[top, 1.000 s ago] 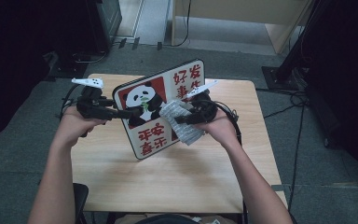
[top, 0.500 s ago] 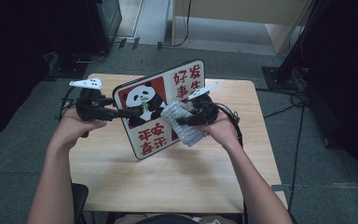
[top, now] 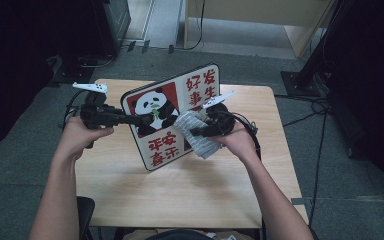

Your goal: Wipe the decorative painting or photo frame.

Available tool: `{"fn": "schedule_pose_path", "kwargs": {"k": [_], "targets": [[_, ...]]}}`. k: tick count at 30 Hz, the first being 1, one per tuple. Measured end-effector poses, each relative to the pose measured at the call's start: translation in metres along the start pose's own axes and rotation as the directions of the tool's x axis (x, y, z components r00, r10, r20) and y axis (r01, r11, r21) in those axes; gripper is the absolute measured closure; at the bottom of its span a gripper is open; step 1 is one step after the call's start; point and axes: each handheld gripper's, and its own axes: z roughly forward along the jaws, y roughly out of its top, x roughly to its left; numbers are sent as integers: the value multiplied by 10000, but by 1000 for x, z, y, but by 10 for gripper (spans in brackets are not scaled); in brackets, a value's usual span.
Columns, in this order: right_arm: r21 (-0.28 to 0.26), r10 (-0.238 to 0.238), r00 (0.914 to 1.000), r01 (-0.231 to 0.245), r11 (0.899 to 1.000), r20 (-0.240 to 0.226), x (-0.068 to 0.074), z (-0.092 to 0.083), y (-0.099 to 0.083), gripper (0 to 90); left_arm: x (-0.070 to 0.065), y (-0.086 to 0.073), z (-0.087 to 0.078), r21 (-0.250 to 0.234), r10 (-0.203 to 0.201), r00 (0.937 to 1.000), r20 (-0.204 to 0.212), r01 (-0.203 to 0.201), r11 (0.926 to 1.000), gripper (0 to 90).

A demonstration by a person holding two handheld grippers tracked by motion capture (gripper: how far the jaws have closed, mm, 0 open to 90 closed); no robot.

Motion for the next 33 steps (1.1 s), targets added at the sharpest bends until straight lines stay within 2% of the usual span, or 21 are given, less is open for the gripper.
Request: {"fn": "schedule_pose_path", "kwargs": {"k": [9, 15, 33], "targets": [[150, 135, 9999, -134, 9998, -65, -1, 7, -6, 659, 0, 0, 0, -82, 246, 9994, -231, -248, 9997, 699], [242, 150, 9998, -147, 9996, -128, -3, 14, -12, 659, 0, 0, -2, -91, 70, 9998, -196, -71, 9999, 746], [517, 474, 9986, -461, 9976, -234, -9, 30, -28, 659, 0, 0, -2, -78, 259, 9993, -281, -261, 9996, 757]]}}
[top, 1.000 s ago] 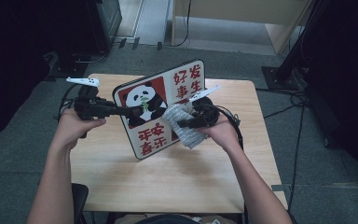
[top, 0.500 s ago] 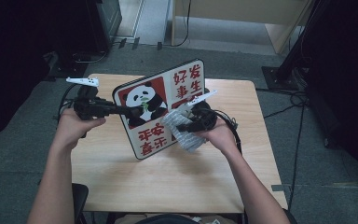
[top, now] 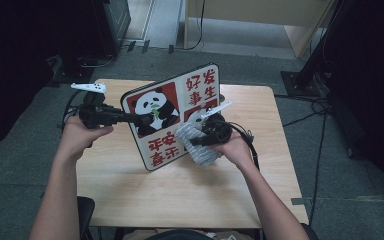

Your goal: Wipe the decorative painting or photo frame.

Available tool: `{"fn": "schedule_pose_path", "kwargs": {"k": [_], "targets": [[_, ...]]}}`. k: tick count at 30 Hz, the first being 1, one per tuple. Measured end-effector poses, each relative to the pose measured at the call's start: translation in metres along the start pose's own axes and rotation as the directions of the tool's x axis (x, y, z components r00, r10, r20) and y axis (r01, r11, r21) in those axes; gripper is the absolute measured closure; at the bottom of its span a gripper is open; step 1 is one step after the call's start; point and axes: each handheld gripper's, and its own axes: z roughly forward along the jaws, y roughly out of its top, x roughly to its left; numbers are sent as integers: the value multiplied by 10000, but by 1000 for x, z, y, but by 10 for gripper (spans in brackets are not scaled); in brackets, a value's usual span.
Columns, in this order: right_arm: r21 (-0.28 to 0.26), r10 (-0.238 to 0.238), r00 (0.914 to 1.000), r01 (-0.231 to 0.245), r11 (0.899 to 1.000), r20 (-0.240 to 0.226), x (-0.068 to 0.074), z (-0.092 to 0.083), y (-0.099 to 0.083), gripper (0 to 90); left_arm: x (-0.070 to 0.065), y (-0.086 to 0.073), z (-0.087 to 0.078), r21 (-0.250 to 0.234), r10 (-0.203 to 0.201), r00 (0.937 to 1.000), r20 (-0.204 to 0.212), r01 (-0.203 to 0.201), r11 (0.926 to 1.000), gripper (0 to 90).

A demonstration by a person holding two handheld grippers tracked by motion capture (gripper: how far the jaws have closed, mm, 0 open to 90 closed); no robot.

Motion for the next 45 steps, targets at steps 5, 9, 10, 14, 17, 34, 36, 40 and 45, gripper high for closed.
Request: {"fn": "schedule_pose_path", "kwargs": {"k": [5, 9, 10, 14, 17, 34, 36, 40, 45], "targets": [[84, 34, 10000, -34, 10000, -41, -1, 5, -4, 659, 0, 0, 0, -8, -47, 10000, 14, 47, 10000, 757], [146, 90, 9999, -89, 9999, -53, -2, 9, -9, 659, 0, 0, 0, -3, -18, 10000, -6, 18, 10000, 758], [243, 201, 9998, -200, 9995, -51, -2, 9, -10, 660, 0, 0, 0, -6, -34, 10000, -9, 34, 10000, 758], [297, 375, 9991, -370, 9989, -179, -5, 13, -15, 659, 0, 0, 0, -7, 8, 10000, -28, -8, 10000, 758], [317, 405, 9990, -398, 9987, -213, -6, 16, -18, 660, -1, 0, 0, -5, 22, 10000, -14, -22, 10000, 758], [780, 493, 9984, -469, 9958, -292, -10, 27, -27, 678, -1, -1, 0, 16, 10, 10000, 96, -10, 10000, 751], [805, 408, 9988, -385, 9960, -273, -7, 25, -25, 681, 0, -1, 0, 12, -27, 9999, 137, 27, 10000, 751], [746, 409, 9985, -382, 9965, -359, -4, 19, -21, 685, 0, -1, 0, 21, -17, 9999, 134, 16, 10000, 751], [457, 383, 9982, -362, 9983, -472, 1, 9, -15, 686, 0, -1, 0, 18, -32, 9999, 107, 32, 10000, 751]]}}
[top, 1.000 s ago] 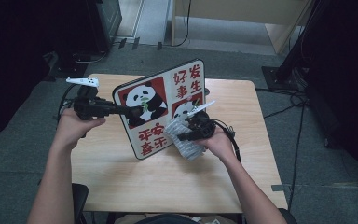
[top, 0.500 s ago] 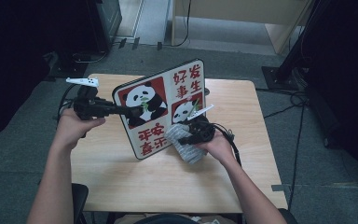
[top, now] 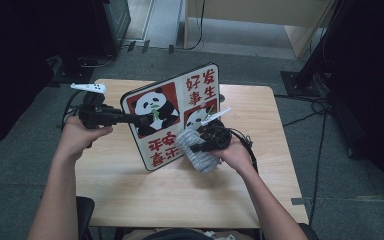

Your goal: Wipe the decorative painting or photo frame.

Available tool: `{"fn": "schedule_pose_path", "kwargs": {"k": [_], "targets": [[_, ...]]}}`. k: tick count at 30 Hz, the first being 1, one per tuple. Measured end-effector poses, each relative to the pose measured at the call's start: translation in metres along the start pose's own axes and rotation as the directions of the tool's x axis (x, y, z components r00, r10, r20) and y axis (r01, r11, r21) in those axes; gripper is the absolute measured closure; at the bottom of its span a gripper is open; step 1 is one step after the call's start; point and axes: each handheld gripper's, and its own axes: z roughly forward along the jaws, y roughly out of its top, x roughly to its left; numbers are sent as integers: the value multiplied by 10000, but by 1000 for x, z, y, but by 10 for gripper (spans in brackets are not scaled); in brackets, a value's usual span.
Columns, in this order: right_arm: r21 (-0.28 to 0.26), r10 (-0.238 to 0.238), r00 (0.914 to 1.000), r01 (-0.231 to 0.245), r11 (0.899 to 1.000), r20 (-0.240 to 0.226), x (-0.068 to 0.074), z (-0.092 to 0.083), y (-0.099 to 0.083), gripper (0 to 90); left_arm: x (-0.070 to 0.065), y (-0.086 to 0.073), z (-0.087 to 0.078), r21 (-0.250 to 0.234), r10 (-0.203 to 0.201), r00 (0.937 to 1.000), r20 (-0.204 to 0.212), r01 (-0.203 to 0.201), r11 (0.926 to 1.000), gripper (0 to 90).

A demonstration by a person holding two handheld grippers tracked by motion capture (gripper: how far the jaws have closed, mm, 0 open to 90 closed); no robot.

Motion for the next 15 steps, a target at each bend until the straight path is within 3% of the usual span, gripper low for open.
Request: {"fn": "schedule_pose_path", "kwargs": {"k": [9, 13, 15], "targets": [[-531, -580, 9973, 604, 9968, 449, 14, -23, 18, 685, 1, 0, 0, 0, -13, 10000, -35, 13, 10000, 756], [-956, -532, 9973, 579, 9937, 510, 18, -35, 31, 685, 1, 0, 1, 27, 15, 10000, -72, -15, 10000, 756], [-928, -560, 9964, 619, 9938, 642, 22, -40, 40, 685, 1, 0, 1, 23, 24, 10000, -85, -23, 10000, 758]]}}
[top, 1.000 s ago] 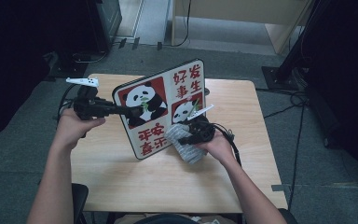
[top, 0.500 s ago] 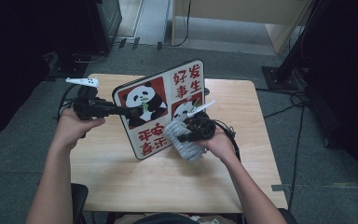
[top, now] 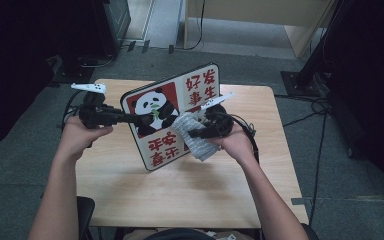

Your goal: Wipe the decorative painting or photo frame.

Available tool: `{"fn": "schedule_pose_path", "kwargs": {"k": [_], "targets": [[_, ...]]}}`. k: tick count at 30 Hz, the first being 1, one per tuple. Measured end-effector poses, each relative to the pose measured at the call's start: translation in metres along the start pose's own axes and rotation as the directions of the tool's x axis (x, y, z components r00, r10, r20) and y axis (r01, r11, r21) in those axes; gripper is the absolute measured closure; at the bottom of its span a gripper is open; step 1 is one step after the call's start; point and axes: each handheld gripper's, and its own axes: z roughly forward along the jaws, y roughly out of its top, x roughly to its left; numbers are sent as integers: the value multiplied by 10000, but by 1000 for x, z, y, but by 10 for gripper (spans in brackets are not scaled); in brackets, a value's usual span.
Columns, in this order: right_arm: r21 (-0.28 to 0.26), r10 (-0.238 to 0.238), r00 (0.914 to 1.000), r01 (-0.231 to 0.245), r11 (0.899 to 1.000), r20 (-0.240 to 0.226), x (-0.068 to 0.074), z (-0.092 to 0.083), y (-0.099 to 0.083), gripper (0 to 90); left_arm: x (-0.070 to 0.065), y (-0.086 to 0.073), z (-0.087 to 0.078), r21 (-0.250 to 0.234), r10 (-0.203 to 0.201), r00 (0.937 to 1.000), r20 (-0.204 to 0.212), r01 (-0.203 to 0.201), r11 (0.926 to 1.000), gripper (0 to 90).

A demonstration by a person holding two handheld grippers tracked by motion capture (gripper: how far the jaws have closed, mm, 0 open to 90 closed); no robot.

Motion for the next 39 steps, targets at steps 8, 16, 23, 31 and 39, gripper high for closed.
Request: {"fn": "schedule_pose_path", "kwargs": {"k": [8, 16, 23, 31, 39], "targets": [[-146, -568, 9982, 571, 9983, 196, 17, -24, 42, 683, 0, 0, 0, -13, -18, 10000, -89, 18, 10000, 765], [-250, -1094, 9928, 1107, 9935, 487, 31, -52, 87, 682, 1, 0, 0, -22, -33, 10000, -7, 33, 10000, 765], [-261, -1506, 9866, 1525, 9880, 631, 46, -68, 123, 682, 5, -1, 0, -54, -57, 9997, 256, 58, 10000, 757], [233, -1833, 9791, 1820, 9830, 885, 51, -59, 144, 682, 4, -1, 1, -52, -31, 9998, 194, 32, 10000, 763], [407, -1818, 9809, 1793, 9830, 698, 49, -50, 144, 682, 5, -1, 1, -52, -7, 9997, 232, 8, 10000, 764]]}}
